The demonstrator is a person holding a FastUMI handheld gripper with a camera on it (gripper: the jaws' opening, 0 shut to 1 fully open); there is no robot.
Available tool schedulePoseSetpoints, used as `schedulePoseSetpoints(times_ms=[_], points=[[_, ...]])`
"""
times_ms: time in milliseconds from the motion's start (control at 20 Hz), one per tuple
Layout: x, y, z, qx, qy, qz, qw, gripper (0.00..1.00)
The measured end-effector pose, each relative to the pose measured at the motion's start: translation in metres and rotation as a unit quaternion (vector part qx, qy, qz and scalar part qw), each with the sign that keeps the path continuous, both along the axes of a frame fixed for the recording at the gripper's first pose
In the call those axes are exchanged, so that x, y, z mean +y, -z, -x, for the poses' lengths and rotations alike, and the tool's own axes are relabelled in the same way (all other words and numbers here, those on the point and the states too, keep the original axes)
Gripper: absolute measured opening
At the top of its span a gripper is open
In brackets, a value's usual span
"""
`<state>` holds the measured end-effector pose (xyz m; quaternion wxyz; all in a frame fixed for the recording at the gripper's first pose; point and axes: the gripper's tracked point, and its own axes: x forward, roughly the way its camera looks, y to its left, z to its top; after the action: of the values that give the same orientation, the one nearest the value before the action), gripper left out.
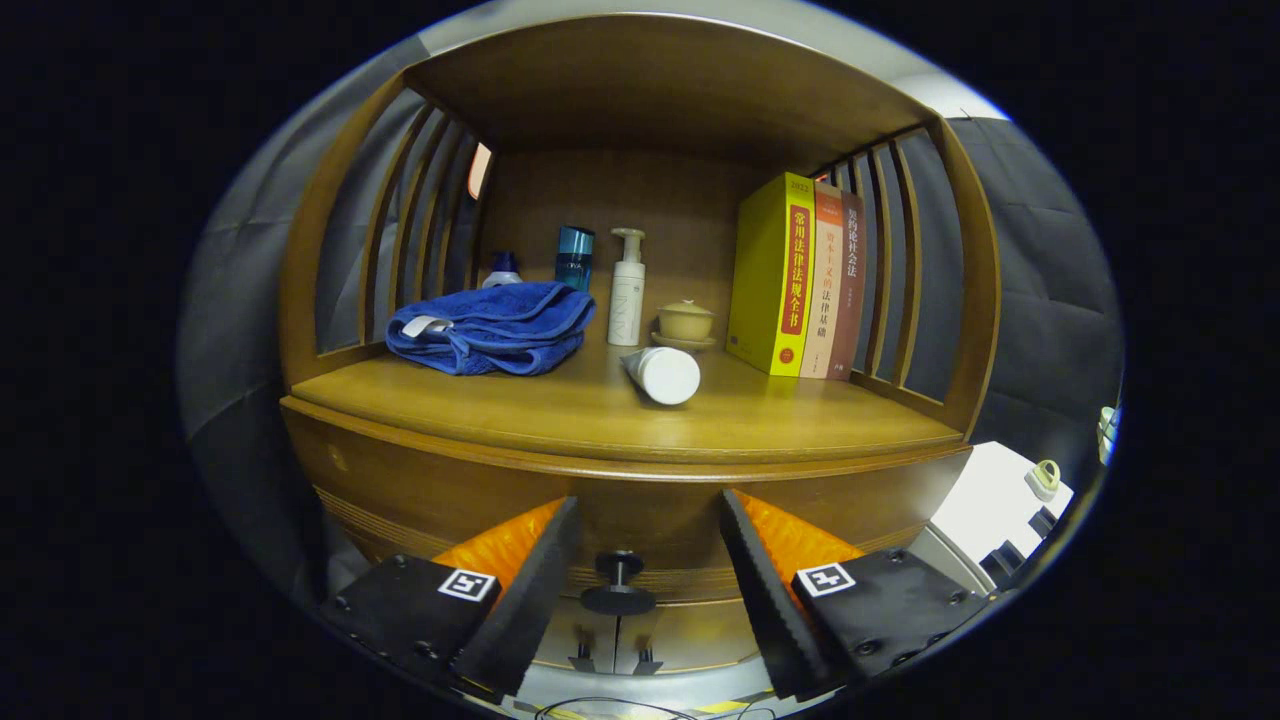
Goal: Pull open the drawer, take out the items inside it, and place them on the countertop above the cabinet.
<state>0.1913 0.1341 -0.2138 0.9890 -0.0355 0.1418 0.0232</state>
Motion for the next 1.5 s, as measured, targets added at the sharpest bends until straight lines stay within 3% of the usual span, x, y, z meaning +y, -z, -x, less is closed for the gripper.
schedulePoseSetpoints(times_ms=[900, 1150, 1500], points=[[-0.042, -0.263, 0.012, -0.085, -0.03, -0.034, 0.995, 0.97], [-0.045, -0.299, 0.02, -0.108, -0.038, -0.026, 0.993, 0.98], [-0.039, -0.302, 0.025, -0.105, -0.051, -0.021, 0.993, 0.98]])
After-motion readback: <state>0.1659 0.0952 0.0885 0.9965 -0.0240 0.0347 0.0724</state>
